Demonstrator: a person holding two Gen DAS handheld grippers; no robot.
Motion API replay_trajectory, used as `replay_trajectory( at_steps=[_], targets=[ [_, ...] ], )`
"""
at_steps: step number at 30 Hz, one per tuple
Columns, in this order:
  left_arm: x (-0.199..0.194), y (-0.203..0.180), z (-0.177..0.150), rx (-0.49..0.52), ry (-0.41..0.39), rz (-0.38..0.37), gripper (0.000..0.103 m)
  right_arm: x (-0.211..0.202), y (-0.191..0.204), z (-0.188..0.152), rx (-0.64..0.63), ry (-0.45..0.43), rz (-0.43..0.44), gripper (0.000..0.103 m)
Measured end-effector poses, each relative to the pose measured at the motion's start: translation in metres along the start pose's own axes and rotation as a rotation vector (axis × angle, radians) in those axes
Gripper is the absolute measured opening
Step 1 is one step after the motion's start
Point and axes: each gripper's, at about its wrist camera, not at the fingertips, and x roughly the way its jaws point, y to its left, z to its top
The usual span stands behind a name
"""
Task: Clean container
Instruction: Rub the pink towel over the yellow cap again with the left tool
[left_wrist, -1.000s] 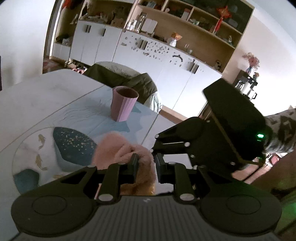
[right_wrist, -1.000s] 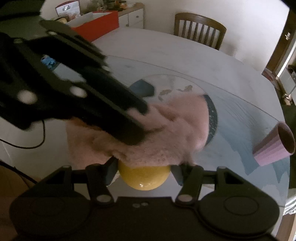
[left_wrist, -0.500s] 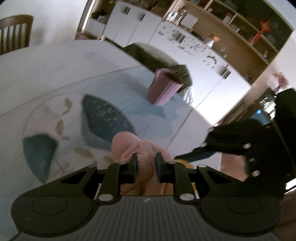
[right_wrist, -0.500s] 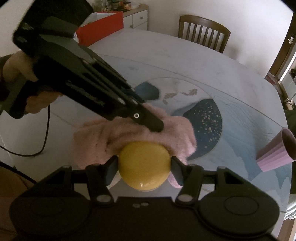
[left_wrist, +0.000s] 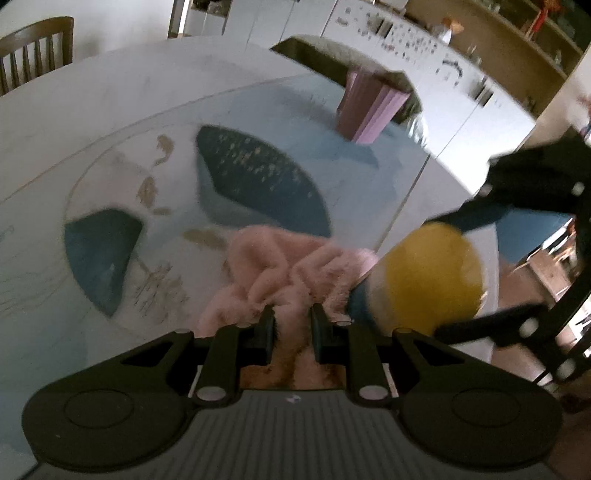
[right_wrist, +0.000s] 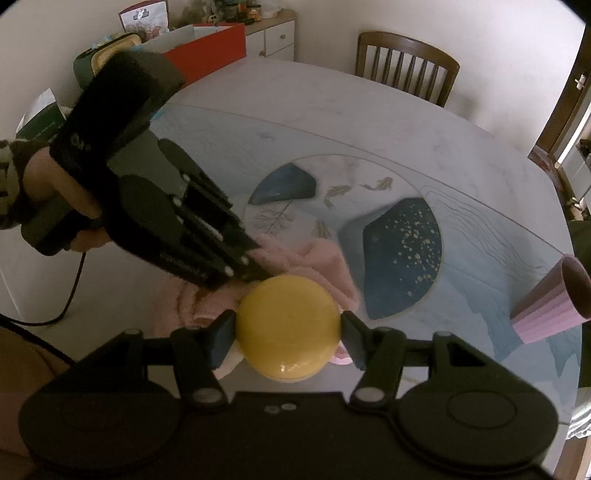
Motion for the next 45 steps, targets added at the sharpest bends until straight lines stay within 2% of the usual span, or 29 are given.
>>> replay_trajectory(
  at_steps=[9,11,13,14,15,20,23,25,28,32,36,39,43,45],
  targets=[
    [-0.026,0.002,0.0,0.027,0.007,0.023,0.022,-0.003,-0.002,-0.007,0.016,-0.018,-0.006,0.06],
    [-0.034,0.004,0.003,0.027,0.002,0.022,0.032,-0.003,-0.003,-0.009,0.025,-0.024,-0.006,0.06],
    [-0.04,0.004,0.007,0.038,-0.013,0.028,0.063,-0.004,-0.002,-0.009,0.026,-0.026,-0.007,0.06],
    [-0.042,0.003,0.01,0.045,-0.027,0.035,0.069,-0.004,-0.002,-0.009,0.026,-0.027,-0.007,0.06],
    [-0.043,0.001,0.013,0.049,-0.038,0.036,0.073,-0.004,-0.002,-0.01,0.028,-0.029,-0.007,0.06],
    [-0.022,-0.004,0.032,0.06,-0.01,0.007,0.073,-0.004,-0.003,-0.011,0.039,-0.035,-0.006,0.06],
    [-0.001,-0.001,0.034,0.041,0.032,-0.016,0.067,-0.004,-0.003,-0.011,0.041,-0.034,-0.006,0.06],
    [0.006,0.001,0.032,0.016,0.05,-0.035,0.036,-0.004,-0.003,-0.01,0.043,-0.034,-0.008,0.06],
    [0.001,0.001,0.028,0.005,0.034,-0.05,0.02,-0.004,-0.001,-0.011,0.038,-0.036,-0.015,0.06],
    [-0.025,-0.002,0.03,-0.018,-0.033,-0.08,0.017,-0.004,-0.001,-0.011,0.027,-0.041,-0.024,0.06],
    [-0.065,-0.018,0.031,-0.001,-0.137,-0.086,0.017,-0.003,-0.002,-0.009,0.027,-0.042,-0.033,0.06],
    [-0.086,-0.032,0.032,0.013,-0.186,-0.145,0.017,-0.002,-0.002,-0.007,0.025,-0.043,-0.038,0.06],
    [-0.085,-0.046,0.032,0.027,-0.176,-0.214,0.017,-0.001,-0.001,-0.005,0.012,-0.045,-0.046,0.06],
    [-0.073,-0.046,0.032,0.023,-0.151,-0.198,0.017,-0.001,0.002,-0.006,0.001,-0.048,-0.05,0.06]
  ],
)
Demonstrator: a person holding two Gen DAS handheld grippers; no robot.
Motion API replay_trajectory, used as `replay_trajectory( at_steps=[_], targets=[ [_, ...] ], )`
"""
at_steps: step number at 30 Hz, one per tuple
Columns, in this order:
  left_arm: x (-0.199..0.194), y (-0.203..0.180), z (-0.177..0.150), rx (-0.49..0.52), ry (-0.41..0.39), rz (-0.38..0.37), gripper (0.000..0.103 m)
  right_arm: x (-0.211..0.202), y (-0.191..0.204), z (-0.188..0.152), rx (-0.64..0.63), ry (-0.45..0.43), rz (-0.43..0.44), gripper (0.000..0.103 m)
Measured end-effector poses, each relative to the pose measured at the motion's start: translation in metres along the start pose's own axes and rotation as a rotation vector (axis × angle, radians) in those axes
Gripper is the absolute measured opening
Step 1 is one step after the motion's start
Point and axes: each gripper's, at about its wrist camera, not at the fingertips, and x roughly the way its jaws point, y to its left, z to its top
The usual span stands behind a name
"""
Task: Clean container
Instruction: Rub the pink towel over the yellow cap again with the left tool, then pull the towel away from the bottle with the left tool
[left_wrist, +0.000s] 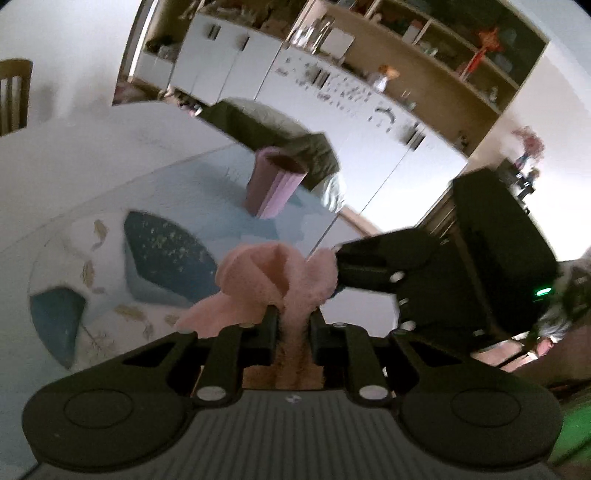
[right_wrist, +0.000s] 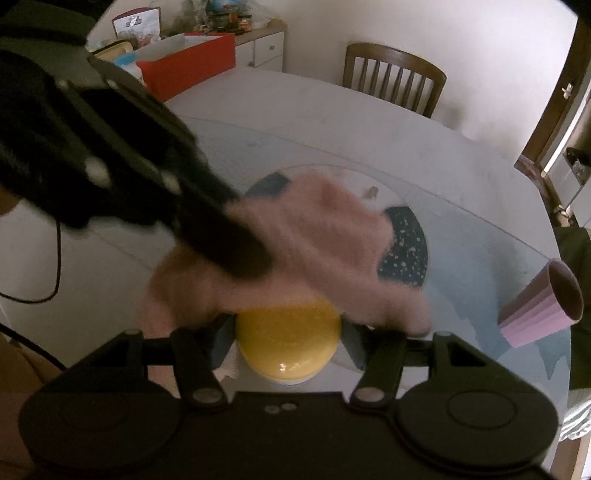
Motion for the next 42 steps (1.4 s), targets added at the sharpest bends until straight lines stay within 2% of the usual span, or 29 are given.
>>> replay_trajectory(
  at_steps=[8,14,17,24,31,38,42],
  targets=[
    [0.013,0.032,-0.003,-0.13,0.004,-0.048,0.016,0.001,-0.001,-0.001,0.005,-0.001,0.006,0.06],
    [0.013,0.044,-0.004,-0.171,-0.007,-0.018,0.016,0.002,-0.003,0.002,0.01,-0.003,0.01,0.06],
    [0.017,0.049,-0.005,-0.168,0.009,0.046,0.016,0.002,-0.004,0.001,0.009,-0.004,0.011,0.06],
    [0.051,0.058,-0.033,-0.134,0.136,0.192,0.016,0.003,-0.002,0.001,-0.011,-0.012,0.006,0.06],
    [0.041,0.062,-0.04,-0.133,0.12,0.357,0.016,0.001,-0.007,-0.003,0.04,-0.02,0.013,0.061],
    [0.028,0.056,-0.045,-0.212,0.08,0.397,0.017,-0.005,-0.017,-0.006,0.074,-0.05,0.042,0.063],
    [0.021,0.042,-0.046,-0.226,0.048,0.442,0.029,-0.013,-0.022,-0.009,0.086,-0.08,0.063,0.064]
  ],
)
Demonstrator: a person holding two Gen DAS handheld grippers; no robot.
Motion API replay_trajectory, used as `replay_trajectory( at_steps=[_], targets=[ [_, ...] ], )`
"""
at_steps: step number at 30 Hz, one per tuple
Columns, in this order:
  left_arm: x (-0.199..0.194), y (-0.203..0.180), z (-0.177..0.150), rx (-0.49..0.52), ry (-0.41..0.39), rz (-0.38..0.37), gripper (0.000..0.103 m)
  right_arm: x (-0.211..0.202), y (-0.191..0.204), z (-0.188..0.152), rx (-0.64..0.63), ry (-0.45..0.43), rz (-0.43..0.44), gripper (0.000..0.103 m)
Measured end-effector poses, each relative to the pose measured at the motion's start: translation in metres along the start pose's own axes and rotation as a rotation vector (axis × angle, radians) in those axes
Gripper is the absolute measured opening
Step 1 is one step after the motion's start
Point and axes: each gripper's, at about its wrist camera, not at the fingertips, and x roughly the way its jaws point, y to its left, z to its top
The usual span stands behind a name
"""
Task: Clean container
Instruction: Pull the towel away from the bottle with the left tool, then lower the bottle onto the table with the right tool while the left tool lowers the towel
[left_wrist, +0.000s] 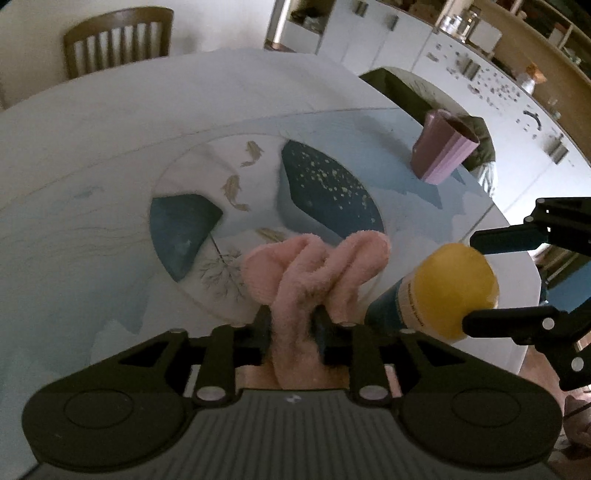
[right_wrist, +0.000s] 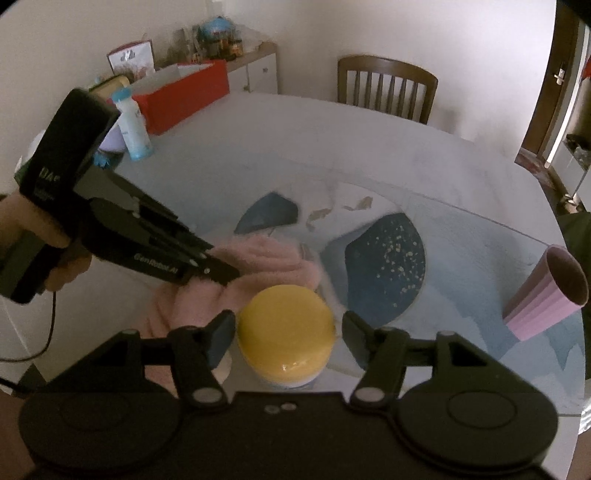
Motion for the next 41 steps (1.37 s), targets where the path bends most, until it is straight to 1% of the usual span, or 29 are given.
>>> replay_trajectory(
  at_steps=[2,3,4,8,10,14,16,18,20,22,24,25,30,34,36,41],
  targets=[
    [-0.007,-0.006,-0.002,-0.004,-0.021,0.023,0.04,-0.005,-0.002,-0.001,0.002,-0.014,0.014,0.065],
    [-0.012,-0.009,-0.004,-0.008,-0.031,0.034,0.052,-0.008,-0.002,-0.002,-0.001,-0.021,0.018,0.065],
    [-0.016,-0.012,-0.005,-0.013,-0.044,0.049,0.06,-0.01,-0.003,-0.003,-0.006,-0.026,0.023,0.065],
    [-0.035,-0.026,-0.013,-0.034,-0.088,0.081,0.062,-0.024,-0.005,-0.007,-0.016,-0.057,0.049,0.065],
    [-0.045,-0.035,-0.018,-0.053,-0.114,0.099,0.071,-0.029,-0.007,-0.01,-0.014,-0.069,0.059,0.066],
    [-0.062,-0.054,-0.03,-0.1,-0.17,0.126,0.078,-0.042,-0.012,-0.018,-0.005,-0.097,0.075,0.066],
    [-0.068,-0.064,-0.035,-0.128,-0.195,0.152,0.084,-0.046,-0.014,-0.023,0.002,-0.106,0.083,0.066],
    [-0.073,-0.073,-0.042,-0.151,-0.215,0.165,0.085,-0.05,-0.017,-0.028,0.007,-0.112,0.093,0.066],
    [-0.076,-0.081,-0.048,-0.182,-0.235,0.178,0.088,-0.054,-0.018,-0.034,0.007,-0.118,0.103,0.066],
    [-0.078,-0.087,-0.054,-0.216,-0.251,0.183,0.103,-0.058,-0.018,-0.039,0.003,-0.124,0.108,0.066],
    [-0.08,-0.094,-0.059,-0.236,-0.267,0.189,0.103,-0.064,-0.019,-0.045,-0.002,-0.135,0.113,0.066],
    [-0.08,-0.099,-0.061,-0.238,-0.263,0.194,0.103,-0.066,-0.019,-0.047,-0.002,-0.141,0.116,0.066],
    [-0.081,-0.124,-0.069,-0.217,-0.262,0.24,0.103,-0.077,-0.02,-0.061,0.023,-0.162,0.131,0.066],
    [-0.081,-0.138,-0.074,-0.213,-0.277,0.254,0.103,-0.086,-0.021,-0.07,0.033,-0.192,0.116,0.066],
    [-0.081,-0.143,-0.078,-0.212,-0.276,0.261,0.103,-0.089,-0.026,-0.072,0.06,-0.203,0.113,0.067],
    [-0.082,-0.151,-0.08,-0.197,-0.266,0.286,0.103,-0.096,-0.038,-0.079,0.136,-0.238,0.144,0.067]
  ],
)
